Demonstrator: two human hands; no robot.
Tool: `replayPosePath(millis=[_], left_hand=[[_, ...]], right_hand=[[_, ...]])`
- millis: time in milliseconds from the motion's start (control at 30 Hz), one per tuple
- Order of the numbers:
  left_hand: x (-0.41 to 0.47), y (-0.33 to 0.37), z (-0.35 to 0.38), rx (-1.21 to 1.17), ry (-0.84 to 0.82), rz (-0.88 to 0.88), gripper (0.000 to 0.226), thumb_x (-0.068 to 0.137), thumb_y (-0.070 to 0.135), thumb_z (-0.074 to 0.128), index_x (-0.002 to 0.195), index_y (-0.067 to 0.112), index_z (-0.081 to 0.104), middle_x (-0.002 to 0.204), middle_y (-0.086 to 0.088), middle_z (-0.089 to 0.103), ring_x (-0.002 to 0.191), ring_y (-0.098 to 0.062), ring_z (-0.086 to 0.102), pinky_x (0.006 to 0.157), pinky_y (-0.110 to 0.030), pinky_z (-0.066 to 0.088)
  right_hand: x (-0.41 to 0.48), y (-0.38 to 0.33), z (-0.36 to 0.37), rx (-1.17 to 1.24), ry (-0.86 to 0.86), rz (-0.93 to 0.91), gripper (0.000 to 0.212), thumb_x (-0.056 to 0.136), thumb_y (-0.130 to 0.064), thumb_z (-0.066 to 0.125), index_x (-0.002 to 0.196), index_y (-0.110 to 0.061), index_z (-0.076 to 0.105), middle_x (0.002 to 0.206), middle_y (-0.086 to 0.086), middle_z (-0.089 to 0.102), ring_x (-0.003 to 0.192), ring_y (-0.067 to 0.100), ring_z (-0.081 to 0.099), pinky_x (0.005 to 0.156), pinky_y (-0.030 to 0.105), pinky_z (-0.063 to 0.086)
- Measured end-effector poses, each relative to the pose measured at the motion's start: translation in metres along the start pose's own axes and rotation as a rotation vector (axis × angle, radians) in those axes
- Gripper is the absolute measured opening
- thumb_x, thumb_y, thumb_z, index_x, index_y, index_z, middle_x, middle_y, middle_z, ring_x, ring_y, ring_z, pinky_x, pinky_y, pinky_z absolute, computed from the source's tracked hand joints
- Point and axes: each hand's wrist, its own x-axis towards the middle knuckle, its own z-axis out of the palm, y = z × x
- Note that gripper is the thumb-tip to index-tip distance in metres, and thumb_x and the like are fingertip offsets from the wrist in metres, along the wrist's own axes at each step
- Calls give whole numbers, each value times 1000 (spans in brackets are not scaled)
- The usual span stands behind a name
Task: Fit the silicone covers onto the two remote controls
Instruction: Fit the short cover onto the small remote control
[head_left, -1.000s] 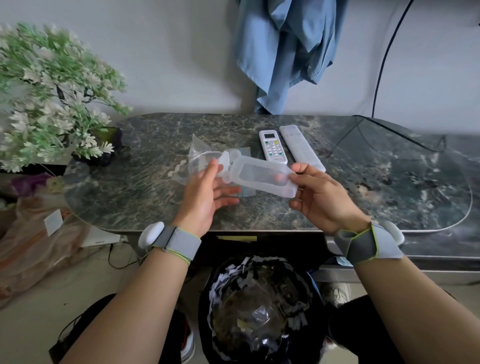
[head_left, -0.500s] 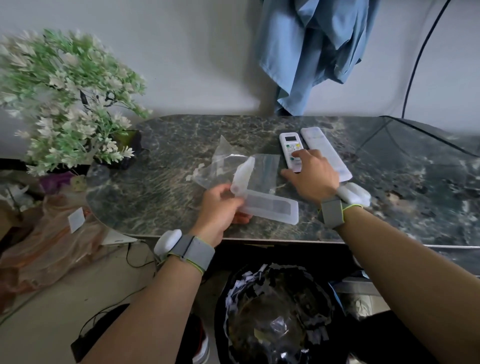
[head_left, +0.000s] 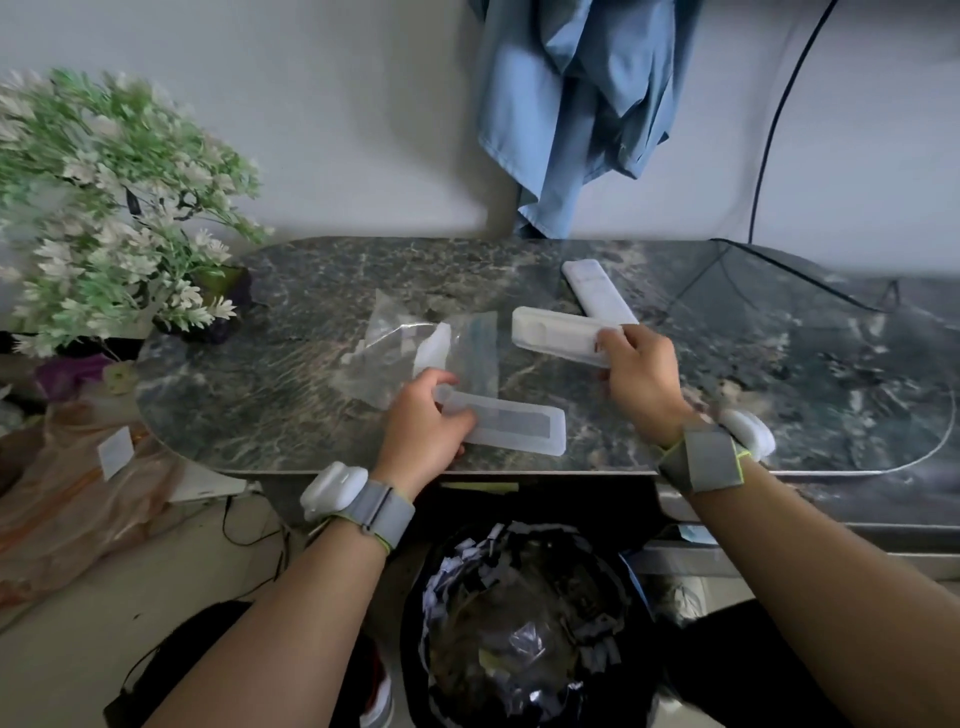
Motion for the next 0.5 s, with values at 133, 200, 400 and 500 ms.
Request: replayPosePath(millis=[133, 200, 400, 500], left_hand=[[-8, 5, 5, -213, -72, -99, 28, 84, -1, 60, 109, 11, 58, 102, -12, 58, 53, -25, 65, 45, -29, 55], [-11, 5, 7, -291, -76, -145, 28, 83, -2, 61, 109, 8, 59, 107, -12, 53, 67, -26, 65, 49, -31, 57], [-10, 3, 8, -427, -81, -210, 22, 82, -2, 63, 103, 5, 63, 108, -19, 59, 87, -33, 65, 53, -33, 56], [-10, 5, 8, -491, -97, -235, 15, 84, -1, 61, 97, 5, 64, 102, -20, 62, 82, -30, 66, 54, -33, 56]], right_hand=[[-29, -4, -21, 318, -68, 124, 22, 93, -20, 52, 73, -15, 61, 59, 7, 56, 47, 18, 56, 40, 23, 40], [-42, 1, -28, 380, -136, 150, 20, 94, -19, 53, 77, -13, 62, 64, 7, 57, 48, 19, 57, 39, 23, 39], [-61, 14, -33, 242, -292, 126, 19, 95, -16, 53, 79, -12, 61, 68, 8, 55, 48, 17, 59, 37, 21, 37], [-59, 16, -34, 223, -321, 123, 16, 96, -16, 53, 84, -12, 63, 72, 9, 58, 50, 18, 61, 37, 22, 39]])
